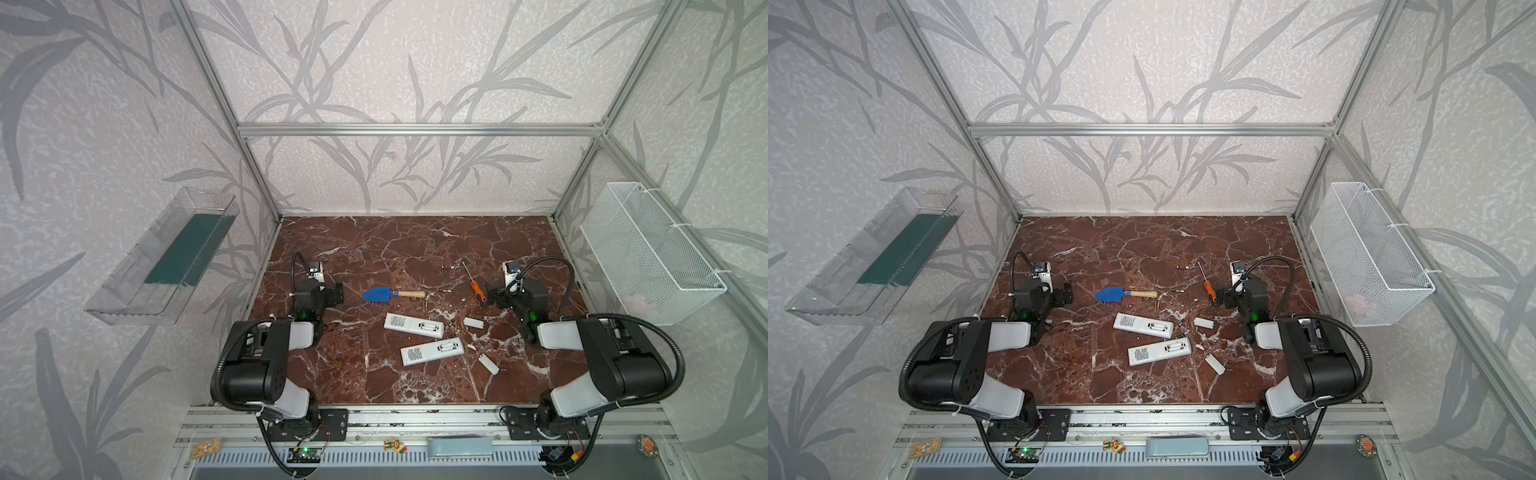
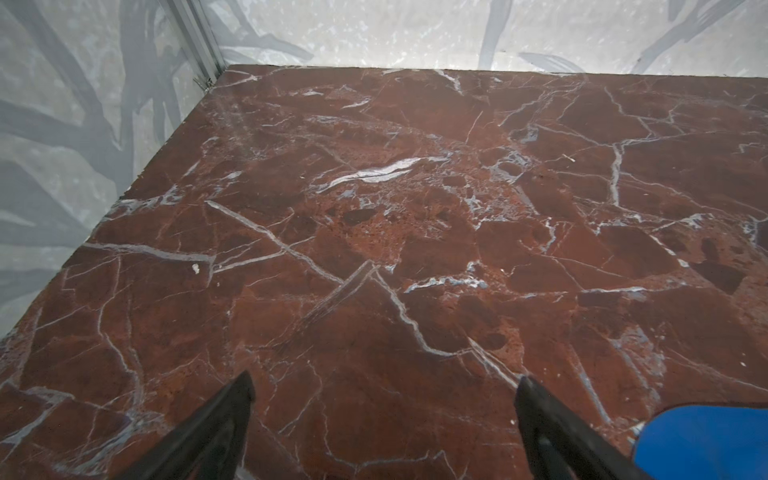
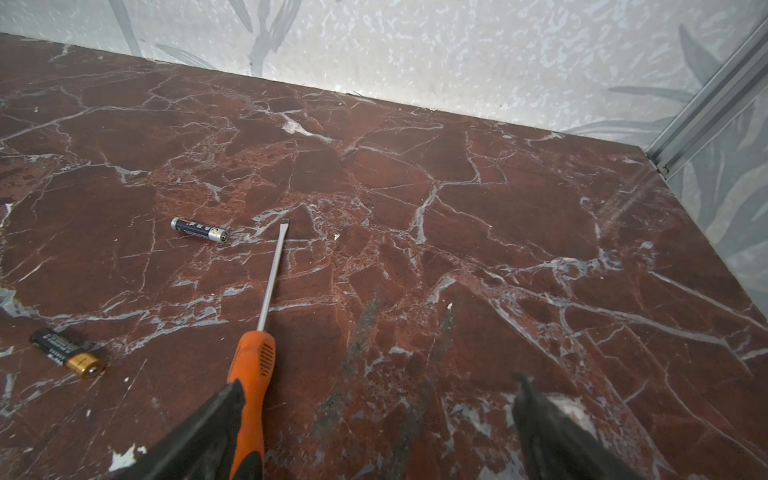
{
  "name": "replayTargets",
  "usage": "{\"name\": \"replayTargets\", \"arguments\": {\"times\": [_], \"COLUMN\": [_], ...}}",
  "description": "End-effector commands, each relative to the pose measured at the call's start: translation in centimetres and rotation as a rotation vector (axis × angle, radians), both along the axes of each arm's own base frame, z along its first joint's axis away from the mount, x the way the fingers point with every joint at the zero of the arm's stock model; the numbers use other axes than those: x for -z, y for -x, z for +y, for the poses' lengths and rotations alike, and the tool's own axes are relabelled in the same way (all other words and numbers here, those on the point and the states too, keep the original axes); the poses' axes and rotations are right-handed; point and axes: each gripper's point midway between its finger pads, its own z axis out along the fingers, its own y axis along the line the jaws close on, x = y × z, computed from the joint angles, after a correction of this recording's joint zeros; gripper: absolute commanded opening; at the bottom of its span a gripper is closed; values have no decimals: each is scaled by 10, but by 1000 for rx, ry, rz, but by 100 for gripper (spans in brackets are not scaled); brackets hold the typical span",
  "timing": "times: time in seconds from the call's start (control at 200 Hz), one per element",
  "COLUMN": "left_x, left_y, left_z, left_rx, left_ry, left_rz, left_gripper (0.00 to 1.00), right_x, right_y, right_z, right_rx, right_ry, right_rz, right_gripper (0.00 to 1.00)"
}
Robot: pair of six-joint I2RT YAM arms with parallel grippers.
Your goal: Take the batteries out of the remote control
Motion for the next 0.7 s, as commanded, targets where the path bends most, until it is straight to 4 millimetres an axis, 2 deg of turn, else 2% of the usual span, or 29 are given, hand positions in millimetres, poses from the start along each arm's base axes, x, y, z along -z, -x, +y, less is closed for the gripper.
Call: {"name": "replayTargets", "arguments": {"times": [0.0,0.695], "left_x": [-19,-21], "left_y": [-7,-7], "left_z": [11,11], "left_rx": [-49,-45], "left_ry": [5,-4], "left_rz": [-96,-129], "left_gripper": [99,99], "right_x": [-10,-10], "right_y": [-6,-6], "right_z": [-2,-2], "right_rx": [9,8], "right_ry": [2,4], "right_rz": [-30,-30], "right_gripper": [99,99]}}
